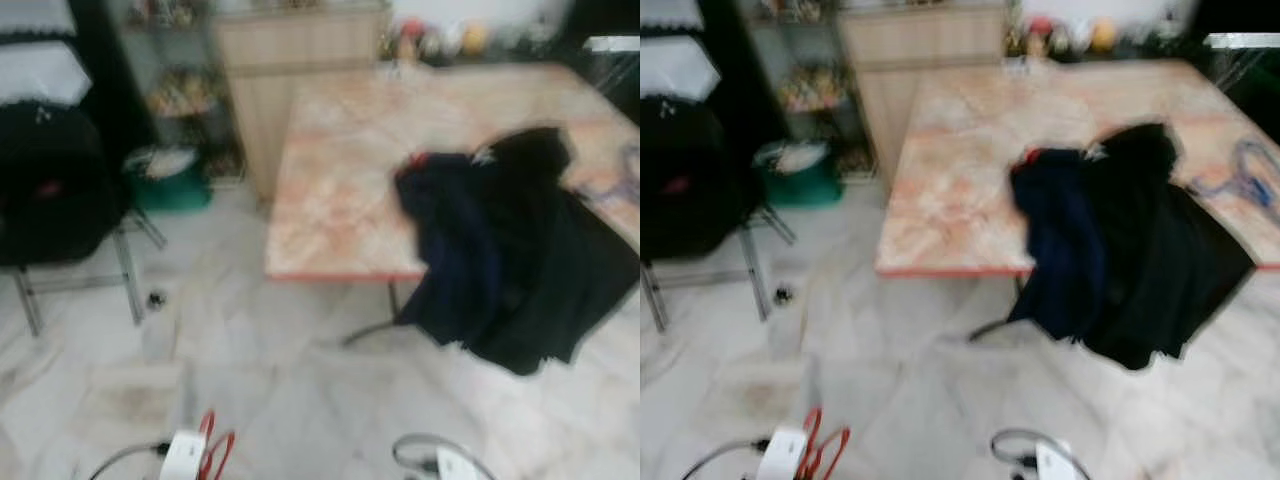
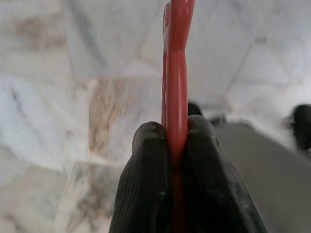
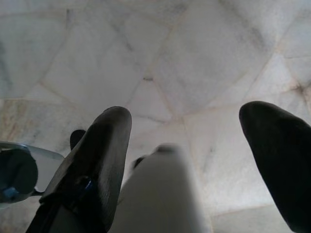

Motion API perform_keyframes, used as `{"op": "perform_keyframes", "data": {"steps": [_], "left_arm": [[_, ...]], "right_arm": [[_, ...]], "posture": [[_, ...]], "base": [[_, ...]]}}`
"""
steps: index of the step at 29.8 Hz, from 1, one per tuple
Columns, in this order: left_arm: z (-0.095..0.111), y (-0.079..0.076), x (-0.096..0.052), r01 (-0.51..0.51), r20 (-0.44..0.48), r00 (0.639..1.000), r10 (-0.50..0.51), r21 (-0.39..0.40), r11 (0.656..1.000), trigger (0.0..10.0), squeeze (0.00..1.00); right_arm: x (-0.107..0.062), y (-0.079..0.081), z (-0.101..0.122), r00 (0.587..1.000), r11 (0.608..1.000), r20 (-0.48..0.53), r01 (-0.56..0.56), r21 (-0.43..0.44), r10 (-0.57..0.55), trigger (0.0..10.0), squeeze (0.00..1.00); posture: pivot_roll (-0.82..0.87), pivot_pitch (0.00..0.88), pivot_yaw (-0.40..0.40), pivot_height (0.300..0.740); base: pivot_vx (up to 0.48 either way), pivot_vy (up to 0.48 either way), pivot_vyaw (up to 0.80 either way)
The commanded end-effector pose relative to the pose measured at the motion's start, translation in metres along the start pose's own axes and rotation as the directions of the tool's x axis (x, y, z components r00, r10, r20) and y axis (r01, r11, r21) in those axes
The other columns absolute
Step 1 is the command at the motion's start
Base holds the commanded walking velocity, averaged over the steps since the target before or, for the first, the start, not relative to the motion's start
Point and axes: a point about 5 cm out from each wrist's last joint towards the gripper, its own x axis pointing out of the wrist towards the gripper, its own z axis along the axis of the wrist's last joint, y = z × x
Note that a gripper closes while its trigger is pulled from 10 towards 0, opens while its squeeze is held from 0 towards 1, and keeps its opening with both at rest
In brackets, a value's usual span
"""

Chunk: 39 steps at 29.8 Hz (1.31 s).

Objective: Hang hanger

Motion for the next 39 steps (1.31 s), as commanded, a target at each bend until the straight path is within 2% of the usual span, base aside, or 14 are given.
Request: {"op": "perform_keyframes", "data": {"steps": [1, 35, 39], "left_arm": [[0.000, -0.002, 0.000, 0.010, -0.001, 1.000, -0.010, 0.020, 1.000, 10.0, 0.00], [0.014, -0.005, 0.002, 0.031, 0.033, 0.999, -0.031, 0.019, 0.999, 10.0, 0.00], [0.015, -0.006, 0.003, 0.032, 0.034, 0.999, -0.033, 0.017, 0.999, 10.0, 0.00]], "right_arm": [[-0.001, -0.007, -0.004, 1.000, 1.000, -0.018, 0.023, 0.018, -0.023, 10.0, 0.00], [-0.001, -0.008, -0.006, 0.999, 0.999, -0.037, 0.030, 0.017, -0.029, 10.0, 0.00], [-0.001, -0.018, -0.004, 0.998, 0.999, -0.045, 0.042, 0.019, -0.041, 10.0, 0.00]], "posture": [[-0.06, 0.000, 0.075, 0.740], [-0.06, 0.000, 0.084, 0.740], [-0.06, 0.000, 0.085, 0.740]], "base": [[0.000, -0.330, 0.00], [0.000, -0.336, 0.00], [0.000, -0.350, 0.00]]}}
